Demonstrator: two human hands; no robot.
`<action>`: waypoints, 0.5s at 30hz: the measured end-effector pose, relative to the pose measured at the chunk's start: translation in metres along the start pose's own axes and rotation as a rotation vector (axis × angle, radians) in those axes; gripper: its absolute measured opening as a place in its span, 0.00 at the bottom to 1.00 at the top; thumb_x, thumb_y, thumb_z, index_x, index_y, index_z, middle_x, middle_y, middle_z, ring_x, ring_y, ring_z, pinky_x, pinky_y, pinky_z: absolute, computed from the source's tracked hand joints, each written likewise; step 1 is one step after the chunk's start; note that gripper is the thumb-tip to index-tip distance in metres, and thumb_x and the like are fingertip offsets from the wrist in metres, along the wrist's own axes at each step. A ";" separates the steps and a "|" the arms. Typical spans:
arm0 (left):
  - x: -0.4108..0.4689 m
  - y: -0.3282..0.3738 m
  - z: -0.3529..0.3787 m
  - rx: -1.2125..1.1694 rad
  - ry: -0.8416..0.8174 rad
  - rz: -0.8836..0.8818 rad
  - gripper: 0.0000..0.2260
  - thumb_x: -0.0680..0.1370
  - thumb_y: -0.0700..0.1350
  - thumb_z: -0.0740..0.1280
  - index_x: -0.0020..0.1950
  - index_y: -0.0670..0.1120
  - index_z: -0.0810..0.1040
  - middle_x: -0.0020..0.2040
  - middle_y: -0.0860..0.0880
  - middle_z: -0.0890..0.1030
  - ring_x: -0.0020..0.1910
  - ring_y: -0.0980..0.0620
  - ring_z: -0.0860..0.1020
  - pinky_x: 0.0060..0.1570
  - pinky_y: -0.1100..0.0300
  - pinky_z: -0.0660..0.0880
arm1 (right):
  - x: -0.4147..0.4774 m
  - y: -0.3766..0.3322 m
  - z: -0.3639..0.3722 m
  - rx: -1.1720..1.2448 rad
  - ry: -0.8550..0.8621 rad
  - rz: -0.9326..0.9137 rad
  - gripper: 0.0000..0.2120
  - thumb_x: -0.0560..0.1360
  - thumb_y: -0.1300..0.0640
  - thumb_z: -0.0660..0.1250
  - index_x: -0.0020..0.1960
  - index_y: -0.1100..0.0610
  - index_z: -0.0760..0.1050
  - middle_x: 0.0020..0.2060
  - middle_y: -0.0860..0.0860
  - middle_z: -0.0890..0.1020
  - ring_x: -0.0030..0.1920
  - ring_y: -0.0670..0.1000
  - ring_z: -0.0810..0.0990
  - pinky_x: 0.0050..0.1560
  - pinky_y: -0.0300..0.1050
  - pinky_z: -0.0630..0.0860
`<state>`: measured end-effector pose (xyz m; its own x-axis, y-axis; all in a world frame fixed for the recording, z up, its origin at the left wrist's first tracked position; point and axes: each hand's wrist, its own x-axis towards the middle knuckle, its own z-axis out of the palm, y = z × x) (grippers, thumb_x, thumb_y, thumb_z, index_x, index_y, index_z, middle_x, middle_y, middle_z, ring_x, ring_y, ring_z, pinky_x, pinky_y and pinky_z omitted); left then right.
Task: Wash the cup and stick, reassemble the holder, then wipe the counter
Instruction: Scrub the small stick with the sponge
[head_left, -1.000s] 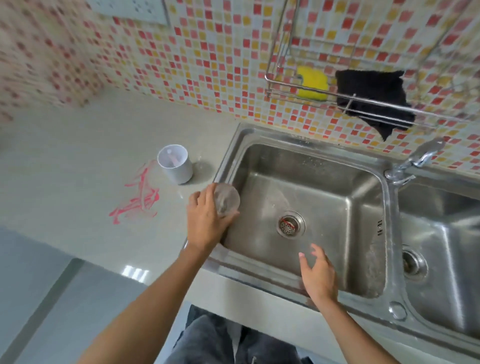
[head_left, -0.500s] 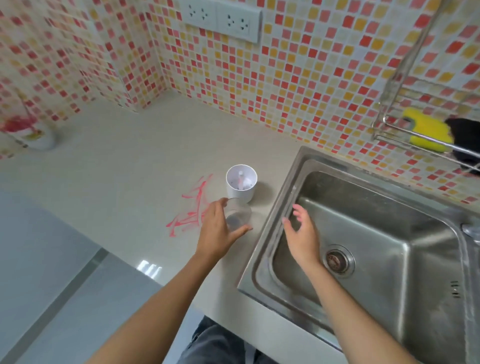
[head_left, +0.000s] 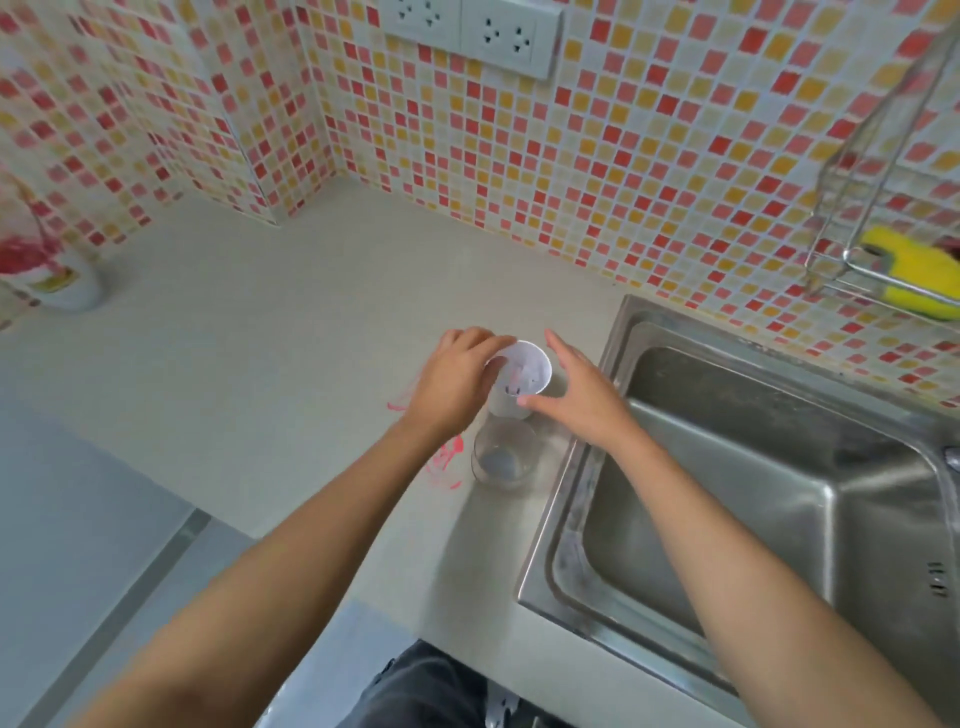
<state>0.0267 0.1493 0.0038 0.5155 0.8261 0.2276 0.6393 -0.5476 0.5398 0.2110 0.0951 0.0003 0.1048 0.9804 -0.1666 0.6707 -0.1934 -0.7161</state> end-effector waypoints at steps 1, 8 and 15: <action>0.010 0.000 -0.001 0.039 -0.088 0.059 0.14 0.80 0.42 0.61 0.65 0.46 0.78 0.56 0.43 0.80 0.51 0.40 0.74 0.56 0.51 0.71 | 0.004 -0.002 -0.001 -0.039 -0.030 -0.007 0.46 0.68 0.46 0.75 0.78 0.50 0.53 0.75 0.48 0.61 0.73 0.48 0.61 0.67 0.40 0.58; 0.048 -0.006 -0.008 0.299 -0.299 0.434 0.10 0.73 0.37 0.71 0.52 0.46 0.84 0.41 0.45 0.82 0.39 0.42 0.78 0.45 0.53 0.74 | 0.019 -0.010 -0.006 -0.128 -0.074 -0.012 0.42 0.66 0.46 0.77 0.75 0.51 0.63 0.69 0.50 0.71 0.65 0.52 0.72 0.66 0.47 0.68; 0.048 -0.007 -0.008 0.291 -0.213 0.445 0.11 0.68 0.37 0.77 0.47 0.47 0.85 0.36 0.48 0.80 0.34 0.47 0.75 0.38 0.58 0.73 | 0.018 -0.016 -0.004 -0.110 -0.058 0.045 0.42 0.64 0.46 0.78 0.73 0.51 0.64 0.67 0.50 0.72 0.64 0.52 0.72 0.64 0.49 0.70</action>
<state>0.0428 0.1942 0.0174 0.8554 0.4790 0.1971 0.4496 -0.8756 0.1767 0.2047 0.1162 0.0112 0.0956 0.9666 -0.2379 0.7430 -0.2284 -0.6291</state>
